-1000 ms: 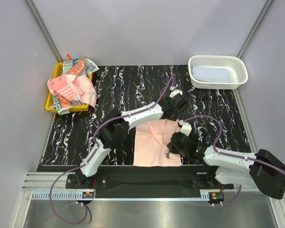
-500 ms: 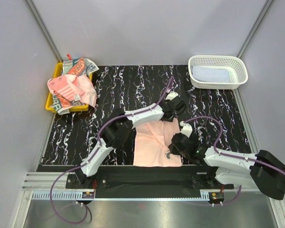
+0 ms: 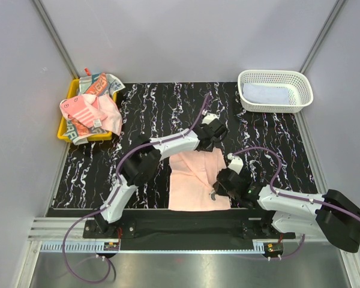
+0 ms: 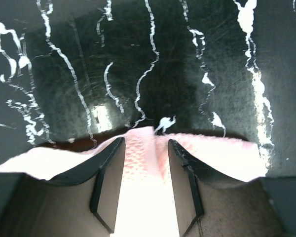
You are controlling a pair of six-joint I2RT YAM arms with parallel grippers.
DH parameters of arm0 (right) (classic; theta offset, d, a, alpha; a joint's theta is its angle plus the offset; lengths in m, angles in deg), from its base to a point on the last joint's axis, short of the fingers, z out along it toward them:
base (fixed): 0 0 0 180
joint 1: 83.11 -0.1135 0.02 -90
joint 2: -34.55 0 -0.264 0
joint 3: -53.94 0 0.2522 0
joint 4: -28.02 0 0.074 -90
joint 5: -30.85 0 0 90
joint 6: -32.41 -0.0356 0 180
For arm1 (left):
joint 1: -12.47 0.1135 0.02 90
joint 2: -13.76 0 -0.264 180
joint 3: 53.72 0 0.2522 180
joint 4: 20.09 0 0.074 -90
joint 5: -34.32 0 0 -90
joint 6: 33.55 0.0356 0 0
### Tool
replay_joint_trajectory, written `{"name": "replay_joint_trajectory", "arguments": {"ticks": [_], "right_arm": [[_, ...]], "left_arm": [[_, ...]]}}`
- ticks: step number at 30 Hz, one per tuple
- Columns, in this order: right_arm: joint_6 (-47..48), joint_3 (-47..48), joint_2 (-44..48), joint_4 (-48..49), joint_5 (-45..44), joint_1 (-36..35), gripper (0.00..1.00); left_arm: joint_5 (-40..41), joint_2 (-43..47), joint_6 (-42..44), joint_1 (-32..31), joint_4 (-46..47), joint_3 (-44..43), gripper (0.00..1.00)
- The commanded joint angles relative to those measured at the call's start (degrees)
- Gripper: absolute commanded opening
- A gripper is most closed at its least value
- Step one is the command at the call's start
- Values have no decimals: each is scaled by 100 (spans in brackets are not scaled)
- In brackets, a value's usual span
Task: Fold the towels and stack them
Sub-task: Flatten out the crumpled towel
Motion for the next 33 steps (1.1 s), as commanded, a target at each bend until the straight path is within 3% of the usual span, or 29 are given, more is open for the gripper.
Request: {"name": "replay_joint_trajectory", "arguments": {"ticks": [1,33], "right_arm": [[-111,-24,47,-45,-203,-3,0],[-102,-15,3,-28,-159,5,0]], "left_arm": [[-8,532,-6,42,376,90,46],[-280,-144,-41,270,130,-271,35]]}}
